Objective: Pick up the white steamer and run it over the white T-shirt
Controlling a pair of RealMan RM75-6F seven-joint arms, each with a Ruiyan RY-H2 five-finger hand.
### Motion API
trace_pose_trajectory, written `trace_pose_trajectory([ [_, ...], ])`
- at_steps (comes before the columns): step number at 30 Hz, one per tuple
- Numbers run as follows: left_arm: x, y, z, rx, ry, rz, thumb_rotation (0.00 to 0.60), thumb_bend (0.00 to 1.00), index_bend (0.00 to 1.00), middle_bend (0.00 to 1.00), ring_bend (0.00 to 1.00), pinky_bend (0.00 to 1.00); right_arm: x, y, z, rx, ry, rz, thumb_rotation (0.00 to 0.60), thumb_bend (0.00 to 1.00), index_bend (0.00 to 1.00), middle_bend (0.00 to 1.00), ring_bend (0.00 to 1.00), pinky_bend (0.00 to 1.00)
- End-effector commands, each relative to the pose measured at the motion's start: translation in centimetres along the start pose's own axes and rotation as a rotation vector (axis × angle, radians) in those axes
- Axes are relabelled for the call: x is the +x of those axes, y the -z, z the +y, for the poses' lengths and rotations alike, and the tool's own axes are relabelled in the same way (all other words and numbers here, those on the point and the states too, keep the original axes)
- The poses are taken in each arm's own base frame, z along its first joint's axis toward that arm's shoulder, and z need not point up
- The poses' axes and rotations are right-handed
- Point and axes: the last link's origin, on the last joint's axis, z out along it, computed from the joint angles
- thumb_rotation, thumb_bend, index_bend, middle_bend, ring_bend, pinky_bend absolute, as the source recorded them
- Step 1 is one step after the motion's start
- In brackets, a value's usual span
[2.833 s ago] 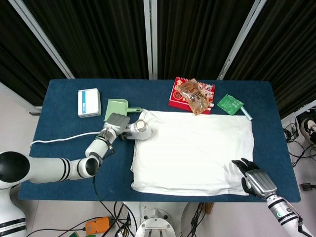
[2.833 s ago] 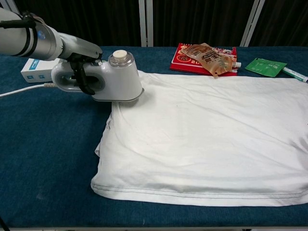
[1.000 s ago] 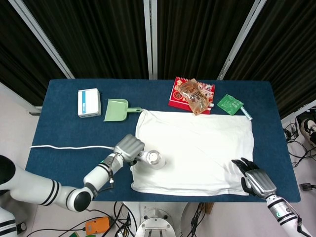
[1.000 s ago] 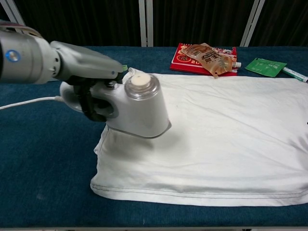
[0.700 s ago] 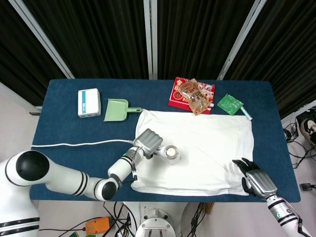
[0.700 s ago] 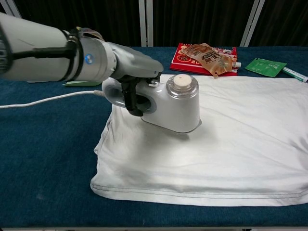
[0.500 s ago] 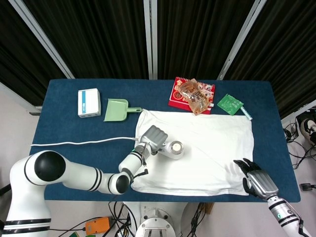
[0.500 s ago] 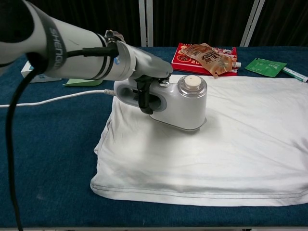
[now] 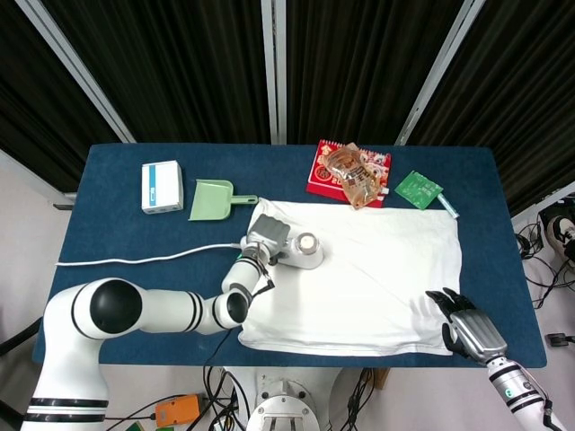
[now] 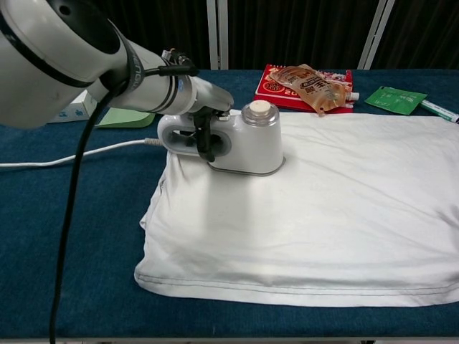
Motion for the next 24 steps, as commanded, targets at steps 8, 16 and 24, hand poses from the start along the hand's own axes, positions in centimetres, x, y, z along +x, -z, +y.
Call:
trace_pose_trajectory([
  [8, -1.2, -1.1, -6.9, 0.149, 0.087, 0.040, 0.599, 0.51, 0.72, 0.84, 0.69, 0.63, 0.1, -0.2, -0.2, 0.006, 0.003, 0.004, 0.600, 0.93, 0.09, 0.17, 0.05, 0.17],
  [16, -1.7, 0.9, -11.1, 0.164, 0.156, 0.087, 0.597, 0.51, 0.72, 0.84, 0.69, 0.63, 0.3, -0.5, -0.4, 0.018, 0.004, 0.007, 0.600, 0.93, 0.09, 0.17, 0.05, 0.17],
  [24, -2.7, 4.7, -15.0, 0.162, 0.172, 0.104, 0.589, 0.51, 0.72, 0.84, 0.69, 0.63, 0.8, -0.5, -0.4, 0.023, 0.010, 0.022, 0.600, 0.93, 0.09, 0.17, 0.05, 0.17],
])
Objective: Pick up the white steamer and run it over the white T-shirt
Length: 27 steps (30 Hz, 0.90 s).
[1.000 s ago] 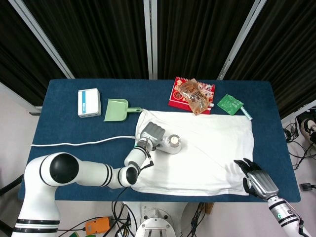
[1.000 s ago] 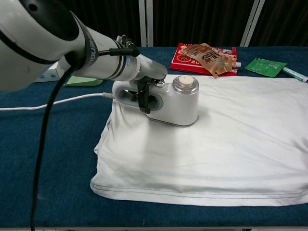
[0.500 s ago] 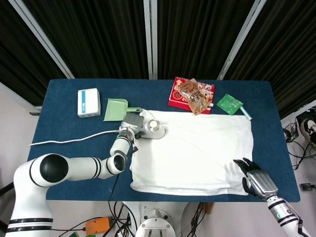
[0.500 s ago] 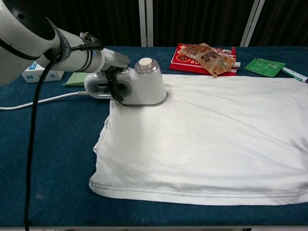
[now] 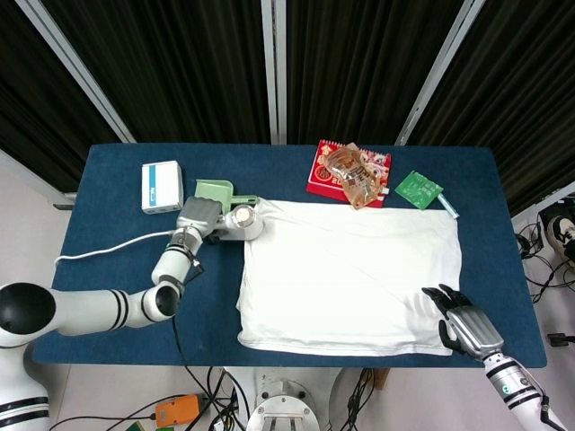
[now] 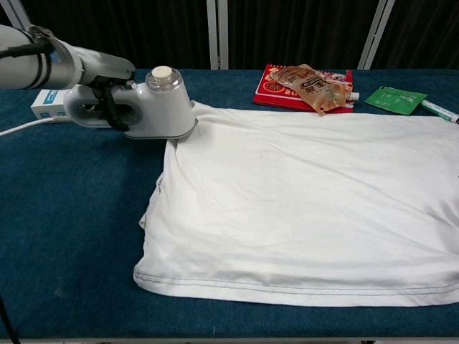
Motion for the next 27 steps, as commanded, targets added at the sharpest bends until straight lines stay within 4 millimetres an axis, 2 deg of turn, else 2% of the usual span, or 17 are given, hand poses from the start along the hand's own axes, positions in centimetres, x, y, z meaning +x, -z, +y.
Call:
trace_pose_trajectory([
  [1, -0.7, 1.7, -2.6, 0.015, 0.025, -0.004, 0.585, 0.51, 0.71, 0.84, 0.69, 0.63, 0.3, 0.0, 0.1, -0.002, 0.001, 0.011, 0.600, 0.93, 0.09, 0.17, 0.05, 0.17],
  [6, -2.6, 3.7, -5.1, 0.028, 0.029, -0.028, 0.573, 0.50, 0.71, 0.84, 0.68, 0.63, 1.2, 0.1, 0.4, -0.008, 0.002, 0.044, 0.600, 0.93, 0.09, 0.17, 0.05, 0.17],
  [11, -4.4, 4.6, -6.5, 0.048, -0.001, -0.057, 0.570, 0.49, 0.70, 0.82, 0.67, 0.63, 1.8, 0.1, 0.4, 0.000, 0.007, 0.066, 0.600, 0.93, 0.09, 0.17, 0.05, 0.17],
  [14, -4.8, 4.9, -7.0, 0.065, 0.000, -0.060, 0.562, 0.47, 0.67, 0.79, 0.64, 0.61, 1.9, 0.1, 0.3, 0.002, 0.011, 0.067, 0.600, 0.93, 0.09, 0.17, 0.05, 0.17],
  [16, -5.2, 5.2, -7.2, 0.071, 0.008, -0.080, 0.563, 0.40, 0.54, 0.67, 0.54, 0.52, 2.0, 0.2, 0.4, 0.000, 0.014, 0.070, 0.600, 0.93, 0.09, 0.17, 0.05, 0.17],
  [19, -5.2, 5.7, -7.3, 0.071, 0.028, -0.062, 0.562, 0.19, 0.13, 0.28, 0.22, 0.27, 2.7, 0.4, 0.7, -0.011, 0.019, 0.100, 0.600, 0.88, 0.08, 0.17, 0.05, 0.17],
  [22, -5.3, 6.4, -7.6, 0.065, 0.055, -0.007, 0.561, 0.12, 0.01, 0.15, 0.09, 0.15, 3.8, 0.7, 1.2, -0.031, 0.019, 0.139, 0.600, 0.85, 0.08, 0.17, 0.05, 0.17],
  [27, -5.6, 8.9, -9.1, 0.052, 0.135, 0.080, 0.558, 0.11, 0.00, 0.07, 0.03, 0.12, 6.0, 1.5, 2.3, -0.077, 0.032, 0.200, 0.600, 0.80, 0.06, 0.17, 0.05, 0.17],
])
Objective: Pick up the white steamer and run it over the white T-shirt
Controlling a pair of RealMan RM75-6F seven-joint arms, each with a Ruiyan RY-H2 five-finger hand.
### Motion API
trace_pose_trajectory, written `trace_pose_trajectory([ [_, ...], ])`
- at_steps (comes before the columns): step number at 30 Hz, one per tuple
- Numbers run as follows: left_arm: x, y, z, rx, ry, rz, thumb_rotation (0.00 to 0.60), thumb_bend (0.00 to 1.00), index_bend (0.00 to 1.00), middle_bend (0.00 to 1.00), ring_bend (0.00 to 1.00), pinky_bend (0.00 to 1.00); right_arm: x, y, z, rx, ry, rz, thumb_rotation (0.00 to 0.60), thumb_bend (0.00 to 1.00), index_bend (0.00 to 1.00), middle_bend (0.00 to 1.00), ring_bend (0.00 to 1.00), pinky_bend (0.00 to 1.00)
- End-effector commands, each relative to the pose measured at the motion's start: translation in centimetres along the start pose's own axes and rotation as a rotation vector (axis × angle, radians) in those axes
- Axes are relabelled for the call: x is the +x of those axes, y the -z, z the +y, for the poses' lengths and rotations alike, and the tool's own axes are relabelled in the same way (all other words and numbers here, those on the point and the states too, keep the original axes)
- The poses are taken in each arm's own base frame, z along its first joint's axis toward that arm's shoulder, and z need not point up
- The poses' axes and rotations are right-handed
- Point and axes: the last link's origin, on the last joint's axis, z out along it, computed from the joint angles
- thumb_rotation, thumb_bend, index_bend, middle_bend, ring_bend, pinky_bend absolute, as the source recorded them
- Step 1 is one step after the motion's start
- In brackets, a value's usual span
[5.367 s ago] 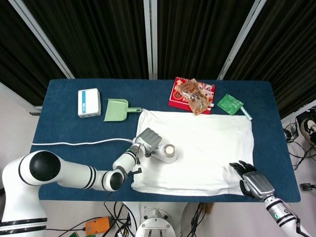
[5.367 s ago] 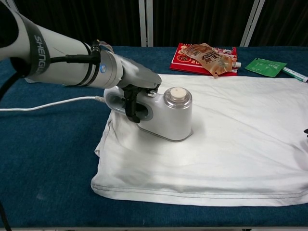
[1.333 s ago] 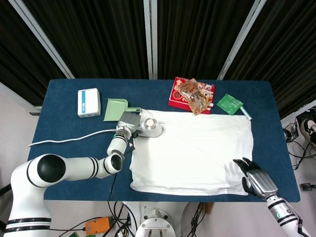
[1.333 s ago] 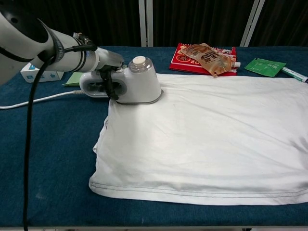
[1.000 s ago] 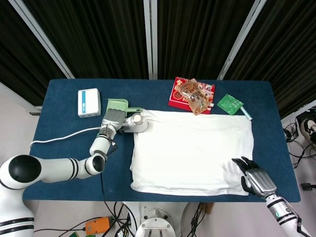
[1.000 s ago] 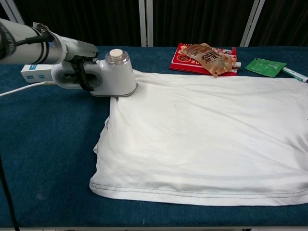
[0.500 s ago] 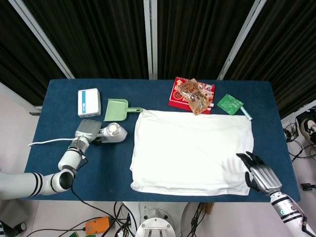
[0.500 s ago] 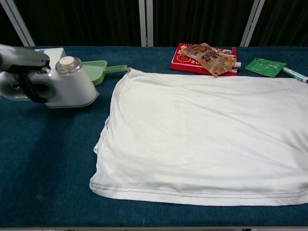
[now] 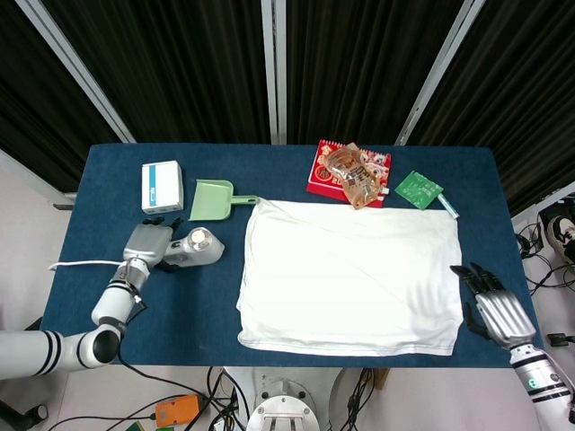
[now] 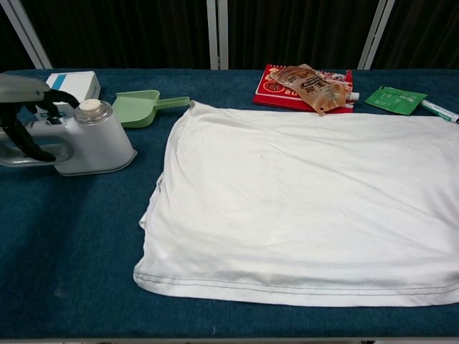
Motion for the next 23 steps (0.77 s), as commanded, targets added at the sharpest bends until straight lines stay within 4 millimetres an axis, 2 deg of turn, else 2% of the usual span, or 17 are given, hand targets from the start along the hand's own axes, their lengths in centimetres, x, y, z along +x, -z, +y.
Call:
trace_pose_trajectory([
  [1, -0.1, 2.6, -1.9, -0.001, 0.087, 0.080, 0.558, 0.11, 0.00, 0.07, 0.03, 0.12, 1.3, 0.2, 0.6, -0.027, 0.003, 0.036, 0.600, 0.76, 0.06, 0.17, 0.05, 0.17],
  [4, -0.1, 4.9, -4.3, 0.016, 0.159, 0.173, 0.559, 0.10, 0.00, 0.07, 0.03, 0.08, 2.5, 0.4, 1.4, -0.057, 0.004, 0.063, 0.600, 0.64, 0.06, 0.17, 0.05, 0.17],
  [8, -1.0, 8.1, -8.4, 0.063, 0.222, 0.335, 0.550, 0.07, 0.00, 0.07, 0.02, 0.02, 4.1, 1.2, 2.3, -0.099, 0.007, 0.112, 0.600, 0.32, 0.02, 0.17, 0.04, 0.16],
  [10, -1.8, 9.8, -10.5, 0.090, 0.235, 0.403, 0.499, 0.04, 0.00, 0.05, 0.00, 0.00, 4.9, 1.8, 2.8, -0.132, 0.013, 0.138, 0.600, 0.17, 0.00, 0.14, 0.02, 0.11],
  [12, -2.8, 11.7, -12.2, 0.111, 0.244, 0.453, 0.441, 0.02, 0.00, 0.04, 0.00, 0.00, 5.6, 2.5, 3.3, -0.161, 0.036, 0.174, 0.600, 0.06, 0.00, 0.07, 0.00, 0.03],
  [16, -4.7, 14.9, -14.1, 0.133, 0.270, 0.491, 0.329, 0.01, 0.00, 0.02, 0.00, 0.00, 5.9, 3.6, 3.2, -0.170, 0.030, 0.224, 0.600, 0.03, 0.00, 0.00, 0.00, 0.00],
  [23, -7.5, 18.8, -14.7, 0.165, 0.286, 0.503, 0.317, 0.01, 0.00, 0.02, 0.00, 0.00, 5.5, 4.9, 2.2, -0.143, 0.030, 0.259, 0.600, 0.03, 0.00, 0.00, 0.00, 0.00],
])
